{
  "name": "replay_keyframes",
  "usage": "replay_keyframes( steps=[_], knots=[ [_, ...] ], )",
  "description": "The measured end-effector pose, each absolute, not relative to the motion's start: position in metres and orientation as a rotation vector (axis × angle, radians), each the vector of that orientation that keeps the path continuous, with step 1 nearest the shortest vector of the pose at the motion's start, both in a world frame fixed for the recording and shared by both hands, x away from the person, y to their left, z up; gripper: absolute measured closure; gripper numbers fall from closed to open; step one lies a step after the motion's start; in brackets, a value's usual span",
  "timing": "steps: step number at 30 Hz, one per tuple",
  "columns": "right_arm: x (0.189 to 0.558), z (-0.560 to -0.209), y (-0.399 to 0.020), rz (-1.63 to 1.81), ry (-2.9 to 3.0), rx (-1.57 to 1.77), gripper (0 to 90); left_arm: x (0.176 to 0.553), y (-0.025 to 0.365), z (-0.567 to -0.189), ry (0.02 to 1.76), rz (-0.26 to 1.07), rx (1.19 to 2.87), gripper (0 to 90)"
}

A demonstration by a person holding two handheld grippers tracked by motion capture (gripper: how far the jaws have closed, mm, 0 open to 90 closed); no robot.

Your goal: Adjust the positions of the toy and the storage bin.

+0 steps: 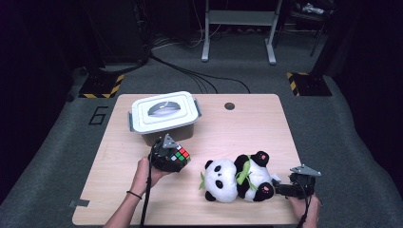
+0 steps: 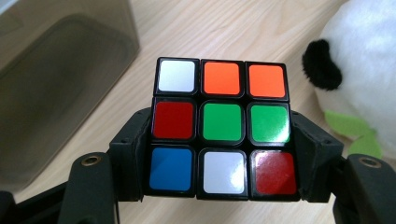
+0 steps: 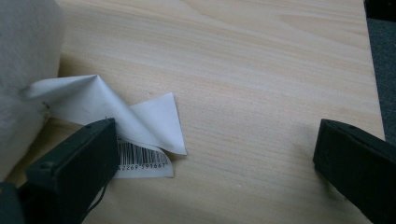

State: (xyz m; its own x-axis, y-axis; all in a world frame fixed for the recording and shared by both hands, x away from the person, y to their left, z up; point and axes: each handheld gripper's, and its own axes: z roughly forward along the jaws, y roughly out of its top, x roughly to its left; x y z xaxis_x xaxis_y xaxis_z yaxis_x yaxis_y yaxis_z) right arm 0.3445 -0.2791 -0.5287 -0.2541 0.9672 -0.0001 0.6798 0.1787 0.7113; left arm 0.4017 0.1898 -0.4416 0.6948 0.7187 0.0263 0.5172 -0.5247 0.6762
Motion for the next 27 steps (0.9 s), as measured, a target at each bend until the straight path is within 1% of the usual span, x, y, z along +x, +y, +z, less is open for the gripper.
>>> replay_keyframes(
  steps=[16,27],
  knots=[
    [0.344,-0.529,-0.279,0.836,2.003,1.547,0.0,0.386,0.235,-0.449,1.054,0.449,2.209,33.6],
    [0.345,-0.529,-0.279,0.837,2.003,1.546,0.0,0.379,0.274,-0.457,1.186,0.485,2.157,33.6]
  ],
)
